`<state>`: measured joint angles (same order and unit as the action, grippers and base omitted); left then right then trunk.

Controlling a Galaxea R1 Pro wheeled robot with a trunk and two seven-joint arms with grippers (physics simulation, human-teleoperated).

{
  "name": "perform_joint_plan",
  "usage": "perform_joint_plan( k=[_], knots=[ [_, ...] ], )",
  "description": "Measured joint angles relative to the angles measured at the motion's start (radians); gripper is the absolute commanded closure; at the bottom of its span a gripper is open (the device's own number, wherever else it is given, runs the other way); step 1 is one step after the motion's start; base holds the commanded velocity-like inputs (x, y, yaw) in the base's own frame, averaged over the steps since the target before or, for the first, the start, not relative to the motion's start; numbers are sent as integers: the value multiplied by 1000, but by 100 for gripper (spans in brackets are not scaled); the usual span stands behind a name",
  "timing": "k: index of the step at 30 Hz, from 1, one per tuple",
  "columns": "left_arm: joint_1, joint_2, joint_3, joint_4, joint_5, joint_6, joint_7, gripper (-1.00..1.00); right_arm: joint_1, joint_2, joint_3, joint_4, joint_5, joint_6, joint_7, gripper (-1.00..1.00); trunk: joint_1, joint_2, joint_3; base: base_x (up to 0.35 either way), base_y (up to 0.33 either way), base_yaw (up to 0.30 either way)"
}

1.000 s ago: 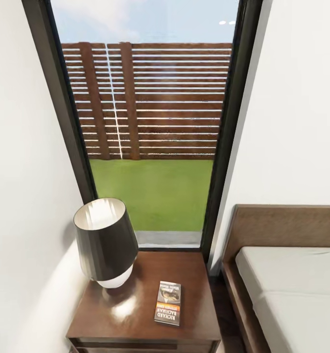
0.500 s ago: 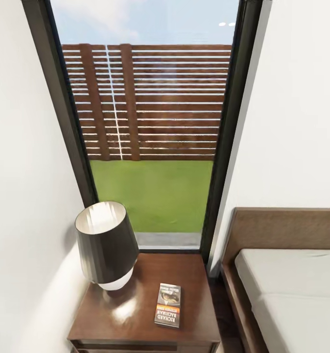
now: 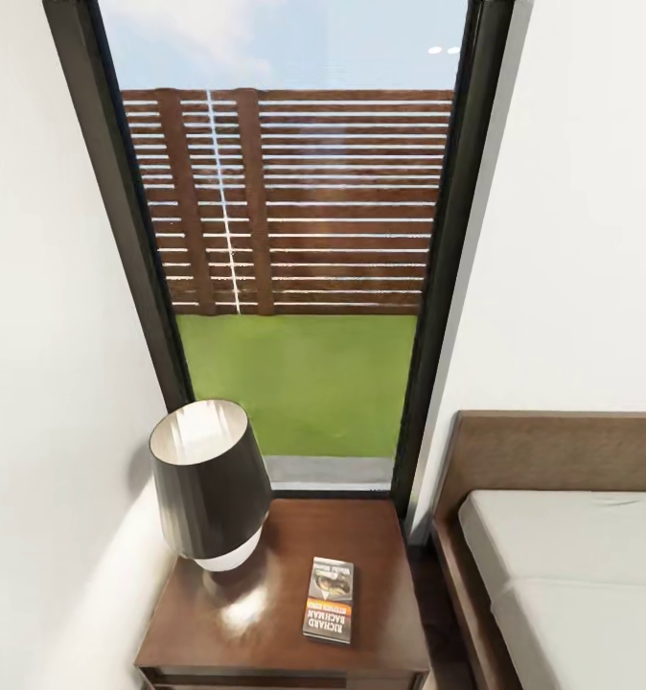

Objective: In the bedroom, move the book from the bed onto either nightstand, and place the two sandals side by side next to the bed.

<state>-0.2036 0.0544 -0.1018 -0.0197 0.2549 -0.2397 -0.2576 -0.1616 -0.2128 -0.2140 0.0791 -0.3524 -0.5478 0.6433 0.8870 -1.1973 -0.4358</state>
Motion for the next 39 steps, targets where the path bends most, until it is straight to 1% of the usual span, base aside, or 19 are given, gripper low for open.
perform_joint_plan(
  k=[3,5,8,11,18,21,28,32,35,39],
  knots=[
    [6,-1,0,0,-1,0,31,-100,0,0,0,0,1,1,-28,-100,-11,21,9,0,0,0],
    [8,-2,0,0,-15,0,49,-100,0,0,0,1,1,1,-37,-100,-19,35,16,0,0,0],
    [9,-1,0,0,-39,0,61,-100,0,0,0,1,1,1,-42,-100,-19,35,16,0,0,0],
    [9,-2,0,-1,-53,-2,65,-100,0,0,0,0,1,1,-45,-100,-19,35,16,0,0,0],
    [10,-9,3,-4,-53,-4,66,-100,0,0,0,-2,0,1,-46,-100,-19,35,16,0,0,0],
    [10,-8,7,-4,-51,-4,67,-100,1,0,-1,-2,-1,1,-46,-100,-19,35,16,0,0,0],
    [10,-9,6,-4,-52,-4,66,-100,1,2,-1,-2,-1,1,-46,-100,-19,35,16,0,0,0],
    [10,-9,6,-4,-52,-4,67,-100,1,18,-1,-2,-1,1,-46,-100,-19,35,16,0,0,0],
    [10,-9,7,-5,-52,-4,67,-100,0,39,-1,-2,-1,1,-46,-100,-19,35,16,0,0,0],
    [10,-9,6,-4,-52,-4,67,-100,0,43,-1,-2,-2,1,-46,-100,-19,35,16,0,0,0]
  ],
)
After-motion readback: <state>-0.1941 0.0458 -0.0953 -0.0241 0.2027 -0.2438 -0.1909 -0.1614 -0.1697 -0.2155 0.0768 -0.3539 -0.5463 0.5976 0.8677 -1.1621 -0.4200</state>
